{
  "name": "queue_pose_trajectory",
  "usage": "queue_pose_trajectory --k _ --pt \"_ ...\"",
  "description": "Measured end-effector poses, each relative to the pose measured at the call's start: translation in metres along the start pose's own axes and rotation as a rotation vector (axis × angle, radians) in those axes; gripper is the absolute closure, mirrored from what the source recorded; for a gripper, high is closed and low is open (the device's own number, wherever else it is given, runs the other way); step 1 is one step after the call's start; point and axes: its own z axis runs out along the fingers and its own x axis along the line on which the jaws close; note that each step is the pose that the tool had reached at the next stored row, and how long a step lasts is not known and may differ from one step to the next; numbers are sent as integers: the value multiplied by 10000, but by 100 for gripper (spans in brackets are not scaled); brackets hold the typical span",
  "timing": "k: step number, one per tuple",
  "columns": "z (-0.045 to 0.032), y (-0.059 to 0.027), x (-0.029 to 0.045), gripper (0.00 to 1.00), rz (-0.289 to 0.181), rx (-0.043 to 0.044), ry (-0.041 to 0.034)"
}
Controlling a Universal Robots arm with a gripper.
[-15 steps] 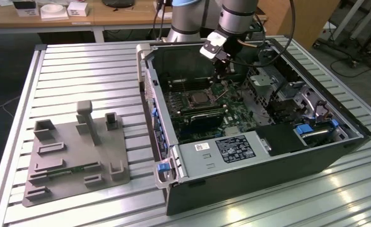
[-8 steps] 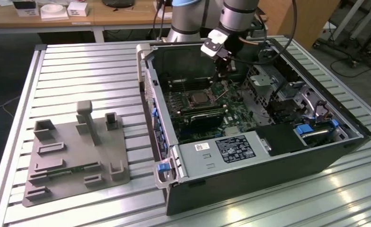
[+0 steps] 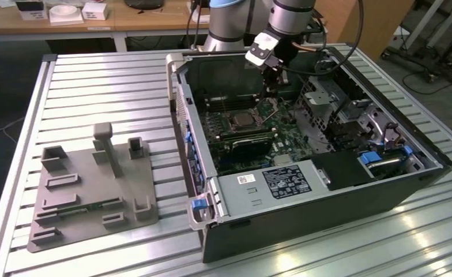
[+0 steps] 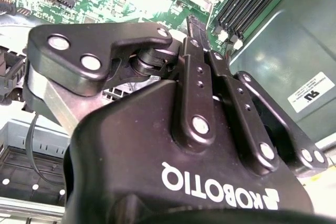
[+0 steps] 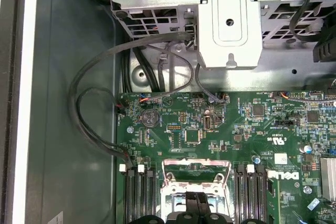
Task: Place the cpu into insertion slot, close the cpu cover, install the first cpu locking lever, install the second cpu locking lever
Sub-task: 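Close the cpu cover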
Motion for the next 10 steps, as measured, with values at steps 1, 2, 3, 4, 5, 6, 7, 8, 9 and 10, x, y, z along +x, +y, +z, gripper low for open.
queue_pose_trajectory --k 1,2,3,4,5,6,7,8,9,10 --pt "0 0 0 89 0 0 0" --pt "-1 0 0 89 0 0 0" --pt "-1 0 0 89 0 0 0" --pt "-1 0 0 89 0 0 0" --pt "-2 0 0 89 0 0 0" --pt "-2 0 0 89 0 0 0" --pt "-2 1 0 89 1 0 -1" --pt "-2 4 0 89 0 0 0" --pt "-2 9 0 89 0 1 -1" --pt "-1 15 0 89 0 1 -1"
